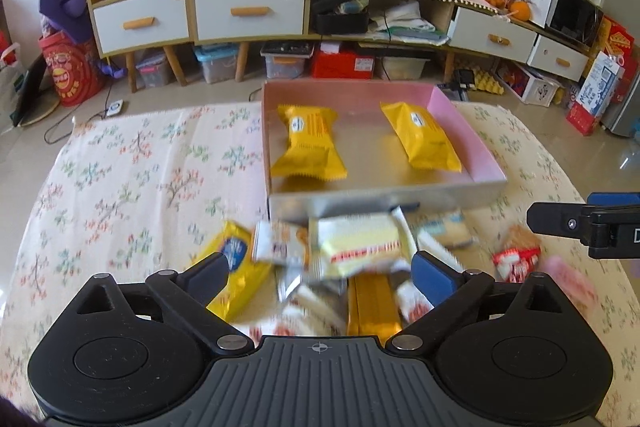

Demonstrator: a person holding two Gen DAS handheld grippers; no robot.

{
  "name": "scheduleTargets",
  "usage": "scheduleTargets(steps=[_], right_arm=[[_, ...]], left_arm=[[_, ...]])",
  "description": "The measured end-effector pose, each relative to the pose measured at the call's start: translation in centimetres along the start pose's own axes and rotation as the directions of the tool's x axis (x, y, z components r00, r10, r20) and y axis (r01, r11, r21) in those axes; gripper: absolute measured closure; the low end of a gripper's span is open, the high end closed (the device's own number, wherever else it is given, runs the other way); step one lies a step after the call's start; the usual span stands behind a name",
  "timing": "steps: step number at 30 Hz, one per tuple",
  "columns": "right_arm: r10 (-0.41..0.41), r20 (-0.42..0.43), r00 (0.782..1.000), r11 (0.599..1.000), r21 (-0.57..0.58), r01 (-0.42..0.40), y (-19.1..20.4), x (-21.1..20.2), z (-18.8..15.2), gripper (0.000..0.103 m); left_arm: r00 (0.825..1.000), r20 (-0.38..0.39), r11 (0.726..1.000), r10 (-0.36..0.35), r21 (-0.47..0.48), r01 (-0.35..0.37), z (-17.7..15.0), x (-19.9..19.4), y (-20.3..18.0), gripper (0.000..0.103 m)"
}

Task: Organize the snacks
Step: 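Withdraw both tools from the box back over the snack pile, then grasp a red candy wrapper with the left tool while the right tool grasps another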

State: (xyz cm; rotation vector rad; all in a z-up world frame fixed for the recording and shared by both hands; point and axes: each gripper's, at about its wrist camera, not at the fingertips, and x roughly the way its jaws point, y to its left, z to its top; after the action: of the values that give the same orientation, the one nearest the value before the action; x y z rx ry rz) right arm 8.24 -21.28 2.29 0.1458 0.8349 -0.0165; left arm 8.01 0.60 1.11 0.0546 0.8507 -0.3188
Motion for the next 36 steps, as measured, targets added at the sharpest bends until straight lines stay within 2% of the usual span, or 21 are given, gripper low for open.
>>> scheduleTargets(steps=[7, 16, 23, 29, 36], right_arm=[[0.014, 0.021, 1.000, 0.999, -0.043, -0.013, 0.7, -1.5, -2.2, 0.000], [0.041, 0.024, 0.999, 0.997, -0.064, -0.039, 0.1, -1.5, -4.7, 0.000], [0.005, 0.038, 0.999, 0.993, -0.120, 0.000, -0.8, -1.6, -6.7, 0.000], [-0.008, 0.048, 0.999, 0.986, -0.164, 0.016, -1.6, -1.3, -8.0, 0.000], [0.027, 0.080, 0.996, 0.978, -0.206, -0.010, -2.3, 0.3, -9.7, 0.000]], left_arm=[[1.000, -0.007, 1.000, 0.011, 0.022, -0.011, -2.7, -1.2, 0.3, 0.003], [1.000, 0.001, 0.997, 0.011, 0.072, -0.011, -5.3, -1.5, 1.3, 0.003], [1.000, 0.018, 0.995, 0.021, 0.102, -0.023, -7.3, -1.4, 1.7, 0.003], [0.998, 0.057, 0.994, -0.021, 0.112, 0.014, -9.4, -0.9, 2.5, 0.003], [0.996, 0.075, 0.988, -0.054, 0.151, 0.042, -11.6, -0.1, 3.2, 0.003]])
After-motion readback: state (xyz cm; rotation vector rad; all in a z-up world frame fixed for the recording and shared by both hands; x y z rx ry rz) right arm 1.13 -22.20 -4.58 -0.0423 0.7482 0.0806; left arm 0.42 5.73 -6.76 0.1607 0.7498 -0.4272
